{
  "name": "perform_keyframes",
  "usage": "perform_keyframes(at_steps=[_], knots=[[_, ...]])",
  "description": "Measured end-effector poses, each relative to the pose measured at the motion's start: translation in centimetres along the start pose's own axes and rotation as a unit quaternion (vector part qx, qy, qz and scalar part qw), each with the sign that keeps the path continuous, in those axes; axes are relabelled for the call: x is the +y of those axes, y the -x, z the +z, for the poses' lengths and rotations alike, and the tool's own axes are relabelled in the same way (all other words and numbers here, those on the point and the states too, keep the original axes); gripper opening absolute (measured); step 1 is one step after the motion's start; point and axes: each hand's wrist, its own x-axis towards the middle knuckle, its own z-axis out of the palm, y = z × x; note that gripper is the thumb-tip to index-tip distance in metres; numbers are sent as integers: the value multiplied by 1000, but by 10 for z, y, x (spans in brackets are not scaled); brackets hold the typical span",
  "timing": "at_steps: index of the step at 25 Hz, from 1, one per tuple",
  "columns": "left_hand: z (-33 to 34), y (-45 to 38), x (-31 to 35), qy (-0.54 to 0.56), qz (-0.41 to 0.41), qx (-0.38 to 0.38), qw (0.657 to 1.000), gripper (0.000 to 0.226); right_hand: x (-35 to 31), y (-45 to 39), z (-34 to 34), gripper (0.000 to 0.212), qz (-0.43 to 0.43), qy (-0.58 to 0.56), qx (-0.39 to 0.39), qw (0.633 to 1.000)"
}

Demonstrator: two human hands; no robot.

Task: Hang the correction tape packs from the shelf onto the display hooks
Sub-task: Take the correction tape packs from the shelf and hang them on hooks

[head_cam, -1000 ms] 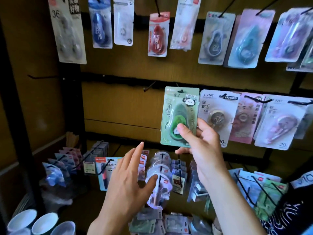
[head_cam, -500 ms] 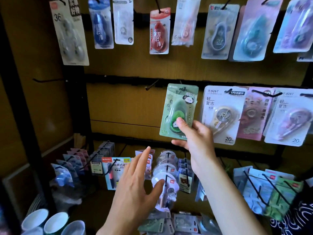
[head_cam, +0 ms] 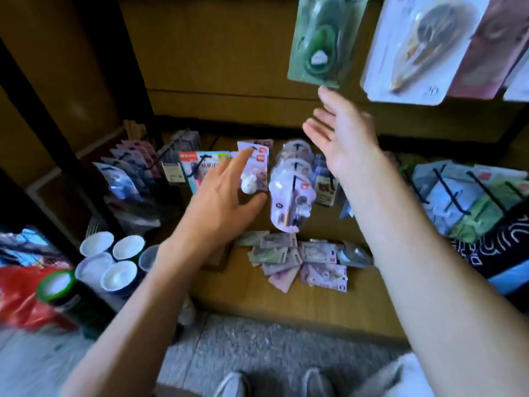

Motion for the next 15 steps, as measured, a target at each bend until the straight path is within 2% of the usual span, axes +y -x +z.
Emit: perform_keyframes(at_steps=[3,5,7,8,9,10,12,13,14,15], knots=[[6,11,-8,1,19,-14,1000,65,31,18,-28,14,37,44,25,998],[18,24,-11,-17,25,-53,998,63,49,29,-40,15,2,117,27,993],[35,45,-17,-43,27,-106,993,64,75,39,-52,18,-18,211,-28,977],[44,56,-23,-51,26,-131,990,67,91,45,-62,19,5,260,-87,962],[54,68,-30,-53,20,-154,986,72,112,51,-74,19,55,319,-160,933],[64,79,-39,-49,4,-172,984,75,134,57,-86,18,118,393,-232,882],[83,95,-56,-23,-49,-205,977,73,180,62,-114,12,218,542,-323,744],[92,100,-66,-14,-70,-225,972,72,203,58,-129,13,232,597,-344,687],[101,104,-76,-10,-89,-245,965,70,226,49,-142,15,218,635,-354,651],[111,107,-88,-7,-110,-261,959,68,246,38,-152,15,186,665,-352,632]])
